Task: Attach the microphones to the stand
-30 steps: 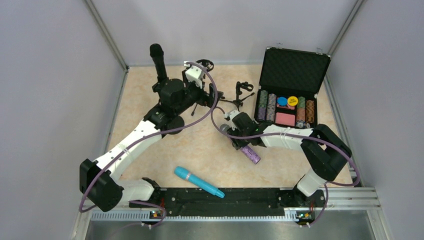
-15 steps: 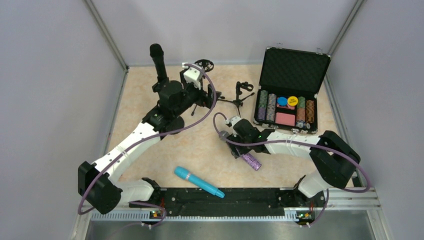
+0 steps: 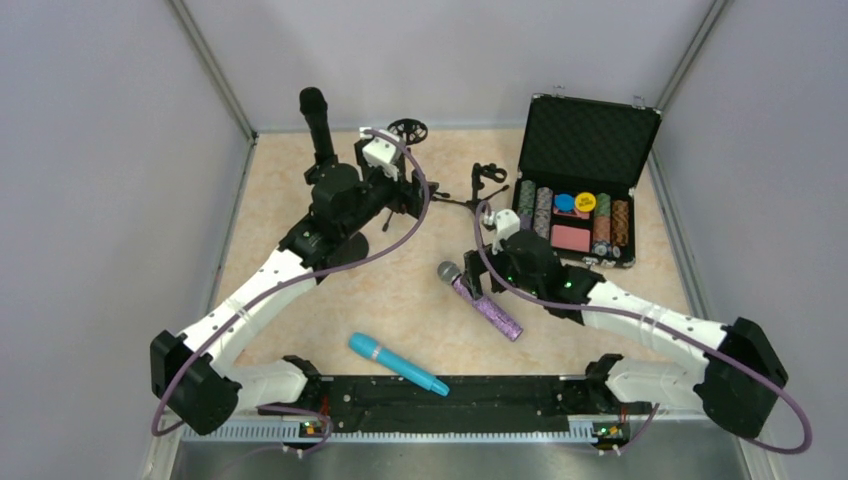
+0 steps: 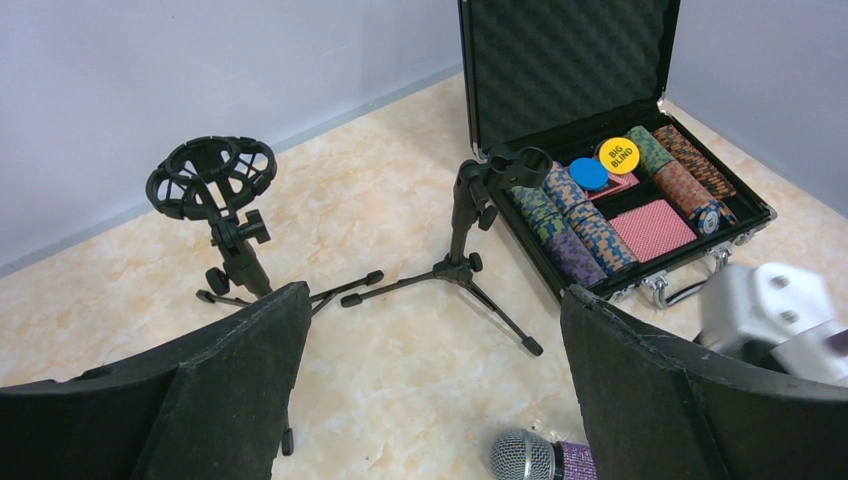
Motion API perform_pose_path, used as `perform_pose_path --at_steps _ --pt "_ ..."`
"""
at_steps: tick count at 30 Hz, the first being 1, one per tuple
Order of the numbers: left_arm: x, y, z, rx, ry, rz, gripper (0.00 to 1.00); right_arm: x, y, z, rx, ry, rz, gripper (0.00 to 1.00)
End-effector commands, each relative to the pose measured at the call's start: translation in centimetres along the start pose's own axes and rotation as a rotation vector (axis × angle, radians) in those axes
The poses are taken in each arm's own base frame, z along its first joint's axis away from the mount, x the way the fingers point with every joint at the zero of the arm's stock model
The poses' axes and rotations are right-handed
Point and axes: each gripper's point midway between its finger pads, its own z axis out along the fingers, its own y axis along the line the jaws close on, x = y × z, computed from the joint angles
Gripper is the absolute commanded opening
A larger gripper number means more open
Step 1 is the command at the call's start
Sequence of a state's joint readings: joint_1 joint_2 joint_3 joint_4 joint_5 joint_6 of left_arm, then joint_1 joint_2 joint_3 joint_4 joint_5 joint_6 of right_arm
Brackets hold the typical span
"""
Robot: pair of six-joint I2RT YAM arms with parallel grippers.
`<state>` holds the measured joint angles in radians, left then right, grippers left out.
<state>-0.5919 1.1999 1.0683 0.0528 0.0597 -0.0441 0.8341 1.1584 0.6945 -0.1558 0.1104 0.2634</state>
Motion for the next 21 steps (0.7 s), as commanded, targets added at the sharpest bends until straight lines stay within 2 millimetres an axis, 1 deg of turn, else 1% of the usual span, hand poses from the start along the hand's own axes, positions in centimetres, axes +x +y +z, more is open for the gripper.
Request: perform_pose_path --at_steps 1,3,5,11,14,18,21 --pt "-1.8 -0.6 -0.8 0.033 -0.067 0.041 0.99 -3.3 -0.2 -1.8 -0.096 -0.148 0.146 0.99" --pt "-1.6 -0.8 -0.9 0.053 -0.063 0.073 0.99 -4.1 -0.3 -2.6 -0.159 -0.186 0.201 0.99" --pt "-1.5 -1.1 -0.9 0.074 -0.059 0.085 0.99 -5.2 -0.7 -3.6 -0.183 -0.240 0.238 0.99" --pt "-0.5 -2.2 -0.8 0.148 -0.024 0.130 0.99 -6.6 -2.9 -5.6 -0.150 -0.325 0.308 0.99" --pt "0.2 -2.8 -0.8 0.195 -0.011 0.157 0.99 -6.7 -4.2 -6.2 -0.156 -0.343 0.375 0.99" --pt "1.4 -3.1 -0.3 0.222 0.023 0.172 0.99 -6.2 -3.6 -6.5 -0.295 -0.318 0.472 0.99" --pt "2.3 -3.3 0.2 0.238 0.049 0.172 0.99 -5.3 -3.7 -6.2 -0.336 -0.292 0.516 0.99"
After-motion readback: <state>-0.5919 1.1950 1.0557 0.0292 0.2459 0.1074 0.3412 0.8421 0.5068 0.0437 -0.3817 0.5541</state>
